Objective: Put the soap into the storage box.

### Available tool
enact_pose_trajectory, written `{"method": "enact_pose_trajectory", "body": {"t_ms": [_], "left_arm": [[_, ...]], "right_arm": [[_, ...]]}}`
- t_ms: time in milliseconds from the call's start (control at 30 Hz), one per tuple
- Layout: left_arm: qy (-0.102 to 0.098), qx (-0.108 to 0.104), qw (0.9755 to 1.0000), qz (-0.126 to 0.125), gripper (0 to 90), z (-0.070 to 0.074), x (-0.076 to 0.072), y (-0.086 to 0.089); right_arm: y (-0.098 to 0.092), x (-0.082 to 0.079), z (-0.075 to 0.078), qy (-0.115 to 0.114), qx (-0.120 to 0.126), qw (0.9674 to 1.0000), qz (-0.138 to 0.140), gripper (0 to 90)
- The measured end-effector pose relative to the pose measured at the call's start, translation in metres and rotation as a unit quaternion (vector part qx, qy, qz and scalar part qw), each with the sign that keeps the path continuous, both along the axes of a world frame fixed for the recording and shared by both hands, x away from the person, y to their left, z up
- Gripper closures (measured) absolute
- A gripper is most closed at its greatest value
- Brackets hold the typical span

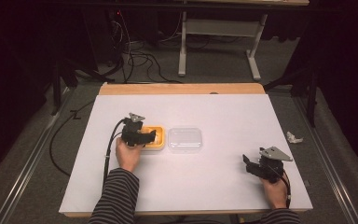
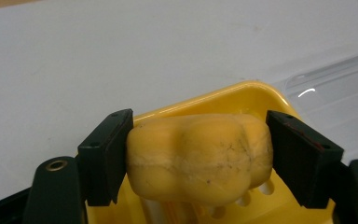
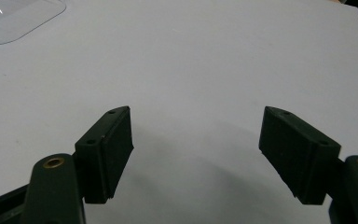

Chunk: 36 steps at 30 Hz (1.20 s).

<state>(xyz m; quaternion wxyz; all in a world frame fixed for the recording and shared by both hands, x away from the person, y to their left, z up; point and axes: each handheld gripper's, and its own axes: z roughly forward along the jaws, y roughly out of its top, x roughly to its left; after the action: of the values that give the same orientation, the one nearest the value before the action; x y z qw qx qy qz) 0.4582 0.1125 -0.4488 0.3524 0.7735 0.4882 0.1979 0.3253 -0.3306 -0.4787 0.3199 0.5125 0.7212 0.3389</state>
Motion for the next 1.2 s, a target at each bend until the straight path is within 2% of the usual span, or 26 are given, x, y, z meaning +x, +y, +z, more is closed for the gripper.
{"method": "enact_pose_trajectory", "body": {"t_ms": [100,233,300,367,400,467,800,967,1200], "left_arm": [[0.001,-0.001,1.0,-0.001,26.2,0.0,0.0,0.001],[0.014,0.004,0.9999,-0.003,26.1,-0.001,-0.002,0.004],[0.022,0.022,0.9995,-0.004,26.0,-0.002,-0.003,0.005],[0.028,0.029,0.9991,-0.01,26.0,-0.003,-0.004,0.006],[0.03,0.041,0.9986,-0.012,26.0,-0.004,-0.004,0.004],[0.033,0.045,0.9983,-0.012,26.1,-0.006,-0.003,0.003],[0.037,0.044,0.9983,-0.01,25.6,-0.009,-0.001,0.002],[0.019,0.031,0.9993,-0.011,22.3,-0.002,-0.005,0.003],[0.011,0.018,0.9996,-0.016,20.3,0.004,-0.008,0.004]], "right_arm": [[0.0,0.0,0.0,0.0,0.001,1.0,-0.001,26.1],[0.0,0.0,0.0,0.0,0.0,1.0,0.0,26.1],[0.0,0.0,0.0,0.0,0.0,1.0,0.0,26.1],[0.0,0.0,0.0,-0.001,-0.001,1.0,0.001,26.1],[0.0,0.0,0.0,-0.001,0.0,1.0,0.0,26.1],[0.0,0.0,0.0,-0.001,0.0,1.0,0.0,26.1],[0.0,0.0,0.0,-0.001,0.0,1.0,0.0,26.1],[0.0,0.0,0.0,-0.001,0.0,1.0,0.0,26.1],[0.0,0.0,0.0,0.0,0.0,1.0,0.0,26.1]]}}
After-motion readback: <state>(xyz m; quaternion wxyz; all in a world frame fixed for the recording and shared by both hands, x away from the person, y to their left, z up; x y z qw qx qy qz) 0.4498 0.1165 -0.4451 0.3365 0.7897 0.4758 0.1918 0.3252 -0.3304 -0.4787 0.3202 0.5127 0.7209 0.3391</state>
